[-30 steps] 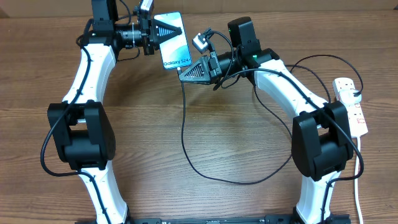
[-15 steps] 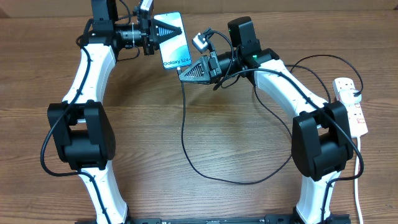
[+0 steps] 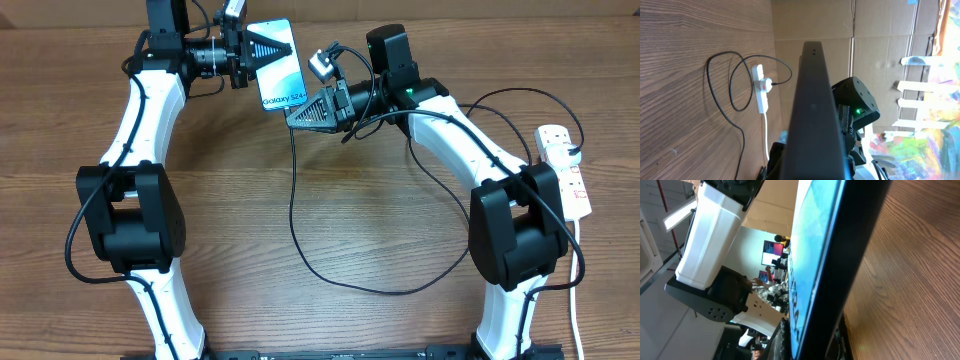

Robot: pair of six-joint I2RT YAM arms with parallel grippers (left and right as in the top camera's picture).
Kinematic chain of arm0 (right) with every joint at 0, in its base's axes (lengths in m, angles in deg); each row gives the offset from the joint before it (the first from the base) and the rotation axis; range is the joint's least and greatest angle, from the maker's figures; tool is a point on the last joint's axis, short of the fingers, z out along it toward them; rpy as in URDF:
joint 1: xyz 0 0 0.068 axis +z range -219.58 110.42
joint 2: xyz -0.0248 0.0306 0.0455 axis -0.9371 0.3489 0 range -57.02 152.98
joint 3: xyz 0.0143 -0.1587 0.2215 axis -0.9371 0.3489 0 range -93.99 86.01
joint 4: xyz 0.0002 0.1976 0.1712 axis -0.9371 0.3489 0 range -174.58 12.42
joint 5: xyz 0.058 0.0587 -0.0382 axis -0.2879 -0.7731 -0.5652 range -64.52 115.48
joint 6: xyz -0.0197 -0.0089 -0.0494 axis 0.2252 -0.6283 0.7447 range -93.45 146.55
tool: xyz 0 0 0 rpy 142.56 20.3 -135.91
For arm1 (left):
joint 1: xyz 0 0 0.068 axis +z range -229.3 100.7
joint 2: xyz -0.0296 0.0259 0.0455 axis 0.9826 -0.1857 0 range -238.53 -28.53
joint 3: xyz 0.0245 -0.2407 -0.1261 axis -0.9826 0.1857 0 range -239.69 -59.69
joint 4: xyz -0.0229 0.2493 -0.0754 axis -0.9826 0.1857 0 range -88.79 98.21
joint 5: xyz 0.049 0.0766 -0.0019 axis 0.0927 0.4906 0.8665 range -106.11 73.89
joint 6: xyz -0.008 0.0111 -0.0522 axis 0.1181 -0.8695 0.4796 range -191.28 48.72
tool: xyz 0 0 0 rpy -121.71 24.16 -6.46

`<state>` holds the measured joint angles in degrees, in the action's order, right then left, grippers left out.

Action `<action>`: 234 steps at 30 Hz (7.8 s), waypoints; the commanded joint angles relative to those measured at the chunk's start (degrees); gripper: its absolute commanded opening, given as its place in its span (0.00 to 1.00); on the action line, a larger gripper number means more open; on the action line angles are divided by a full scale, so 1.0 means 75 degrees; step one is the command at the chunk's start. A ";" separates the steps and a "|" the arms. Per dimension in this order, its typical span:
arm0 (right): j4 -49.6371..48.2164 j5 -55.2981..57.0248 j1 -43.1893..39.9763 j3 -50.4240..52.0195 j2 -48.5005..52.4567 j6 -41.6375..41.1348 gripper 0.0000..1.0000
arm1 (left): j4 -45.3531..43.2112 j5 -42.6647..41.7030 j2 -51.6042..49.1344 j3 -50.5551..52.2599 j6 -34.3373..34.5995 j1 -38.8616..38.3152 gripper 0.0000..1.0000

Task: Plug charger to phone and switch on socket

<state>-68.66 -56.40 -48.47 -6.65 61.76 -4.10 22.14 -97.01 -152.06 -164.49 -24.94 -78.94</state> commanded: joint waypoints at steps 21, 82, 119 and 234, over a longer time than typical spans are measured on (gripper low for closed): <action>-0.1093 0.0522 -0.0041 -0.0090 -0.0216 -0.0927 0.04 | 0.1253 -0.1306 0.0236 -0.0012 -0.1247 -0.0157 0.04; 0.3978 0.0460 -0.0210 -0.0041 -0.0216 0.4526 0.84 | 0.1367 -0.0982 0.0236 0.0166 -0.3611 -0.0224 0.04; 0.1821 0.0959 -0.0102 -0.0041 -0.0216 0.1533 0.56 | 0.1743 0.0245 0.0236 0.0166 -0.0973 -0.0201 0.04; -0.0128 0.0055 -0.0248 -0.0041 -0.0216 -0.0119 0.04 | 0.0289 -0.0624 0.0236 0.0166 -0.0431 -0.0641 0.04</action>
<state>-67.10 -58.76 -49.65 -5.40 61.74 -4.89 23.45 -93.91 -152.06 -163.29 -24.72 -81.06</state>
